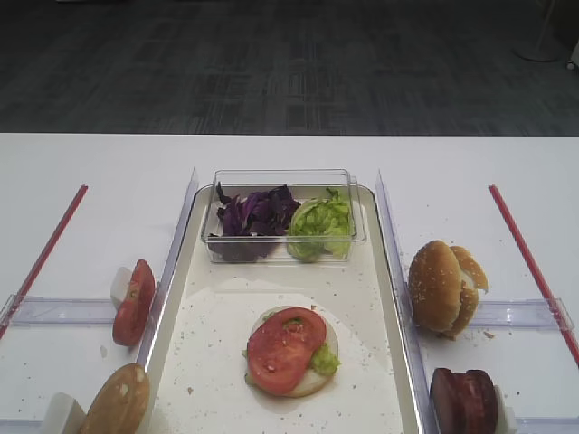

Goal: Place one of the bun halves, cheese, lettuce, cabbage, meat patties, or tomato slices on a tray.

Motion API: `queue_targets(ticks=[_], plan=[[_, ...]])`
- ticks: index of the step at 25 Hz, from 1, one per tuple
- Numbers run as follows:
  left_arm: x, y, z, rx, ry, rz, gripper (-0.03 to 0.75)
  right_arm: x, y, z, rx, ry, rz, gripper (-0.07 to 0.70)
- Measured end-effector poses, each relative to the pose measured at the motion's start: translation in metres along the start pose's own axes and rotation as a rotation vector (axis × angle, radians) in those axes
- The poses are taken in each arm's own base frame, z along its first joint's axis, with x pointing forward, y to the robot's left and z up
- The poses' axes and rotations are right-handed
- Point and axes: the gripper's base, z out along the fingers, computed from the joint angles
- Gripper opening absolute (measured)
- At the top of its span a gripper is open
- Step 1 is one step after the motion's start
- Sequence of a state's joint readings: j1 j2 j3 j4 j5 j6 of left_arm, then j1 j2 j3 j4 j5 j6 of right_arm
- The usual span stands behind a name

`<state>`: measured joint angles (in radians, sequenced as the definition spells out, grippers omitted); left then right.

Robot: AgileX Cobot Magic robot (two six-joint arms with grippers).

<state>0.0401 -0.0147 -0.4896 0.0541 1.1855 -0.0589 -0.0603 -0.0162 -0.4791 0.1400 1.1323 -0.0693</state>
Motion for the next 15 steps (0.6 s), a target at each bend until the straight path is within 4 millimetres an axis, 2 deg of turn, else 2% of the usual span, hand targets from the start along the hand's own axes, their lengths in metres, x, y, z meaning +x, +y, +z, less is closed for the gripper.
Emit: queue_targets(ticks=[15], plan=[[0.0000, 0.0000, 0.0000, 0.000, 0.000, 0.000, 0.566, 0.0000, 0.0000, 0.0000, 0.000, 0.000, -0.002, 0.176]])
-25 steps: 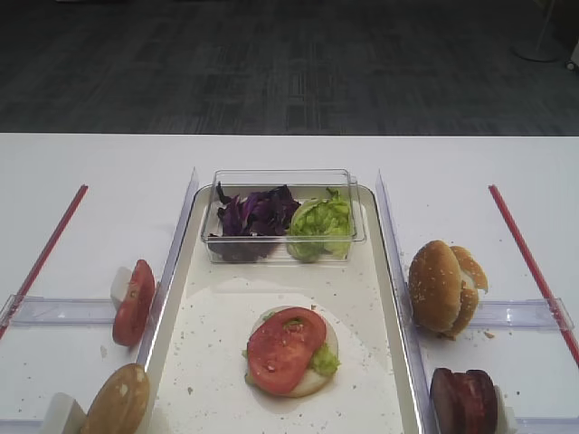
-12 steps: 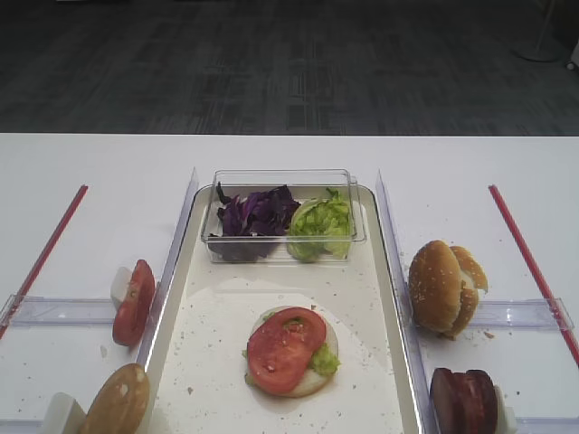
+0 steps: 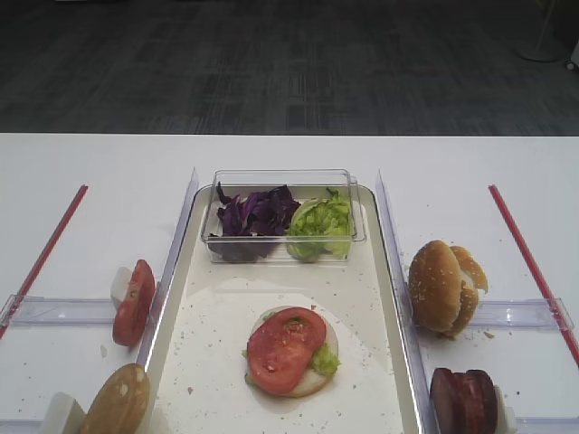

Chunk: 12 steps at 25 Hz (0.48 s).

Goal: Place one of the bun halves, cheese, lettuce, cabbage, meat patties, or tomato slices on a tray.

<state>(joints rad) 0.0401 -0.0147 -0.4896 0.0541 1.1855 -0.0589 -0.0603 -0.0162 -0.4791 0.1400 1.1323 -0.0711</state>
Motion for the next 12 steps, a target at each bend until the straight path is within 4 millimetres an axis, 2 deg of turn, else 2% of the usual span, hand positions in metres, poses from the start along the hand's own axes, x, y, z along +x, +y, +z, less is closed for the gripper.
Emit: queue_targets(ticks=[12], plan=[[0.0000, 0.0000, 0.0000, 0.000, 0.000, 0.000, 0.566, 0.0000, 0.0000, 0.0000, 0.000, 0.000, -0.002, 0.176]])
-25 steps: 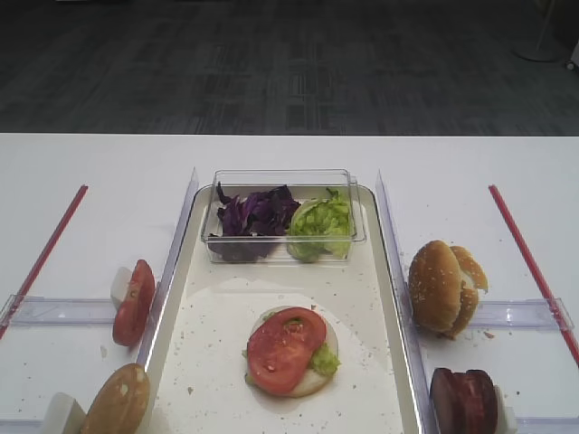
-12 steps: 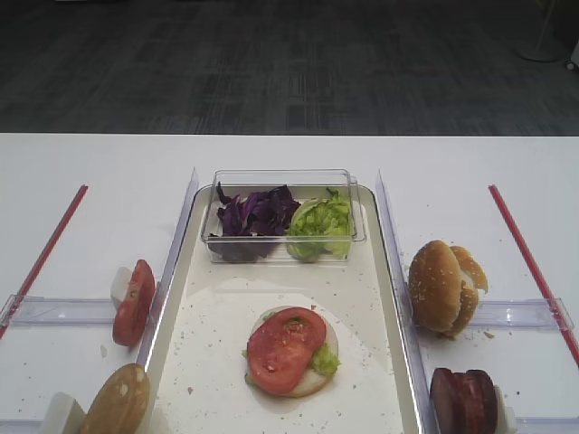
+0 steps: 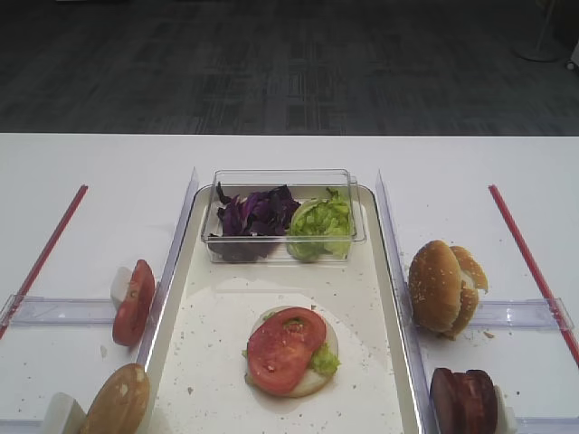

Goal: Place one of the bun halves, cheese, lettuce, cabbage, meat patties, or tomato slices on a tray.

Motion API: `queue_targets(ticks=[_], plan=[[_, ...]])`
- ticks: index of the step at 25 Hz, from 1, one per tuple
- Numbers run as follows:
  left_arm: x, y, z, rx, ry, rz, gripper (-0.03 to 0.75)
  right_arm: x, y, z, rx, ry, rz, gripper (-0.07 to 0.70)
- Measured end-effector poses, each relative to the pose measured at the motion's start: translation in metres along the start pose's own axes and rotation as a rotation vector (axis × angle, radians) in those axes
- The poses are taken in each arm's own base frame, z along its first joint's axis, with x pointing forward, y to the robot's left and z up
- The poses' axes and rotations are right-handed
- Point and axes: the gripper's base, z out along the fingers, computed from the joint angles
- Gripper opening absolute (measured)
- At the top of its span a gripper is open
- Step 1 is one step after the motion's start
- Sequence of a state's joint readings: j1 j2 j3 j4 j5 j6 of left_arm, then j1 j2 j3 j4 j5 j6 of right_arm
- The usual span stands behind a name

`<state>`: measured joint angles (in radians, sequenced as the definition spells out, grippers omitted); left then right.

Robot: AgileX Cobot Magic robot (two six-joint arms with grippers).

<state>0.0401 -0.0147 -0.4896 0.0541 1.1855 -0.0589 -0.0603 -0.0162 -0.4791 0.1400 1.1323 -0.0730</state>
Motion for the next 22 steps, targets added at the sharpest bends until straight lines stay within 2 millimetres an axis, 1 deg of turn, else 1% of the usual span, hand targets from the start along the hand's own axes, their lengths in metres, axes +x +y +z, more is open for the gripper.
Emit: queue_targets(ticks=[22], plan=[[0.0000, 0.0000, 0.0000, 0.000, 0.000, 0.002, 0.566, 0.0000, 0.0000, 0.0000, 0.000, 0.000, 0.000, 0.176]])
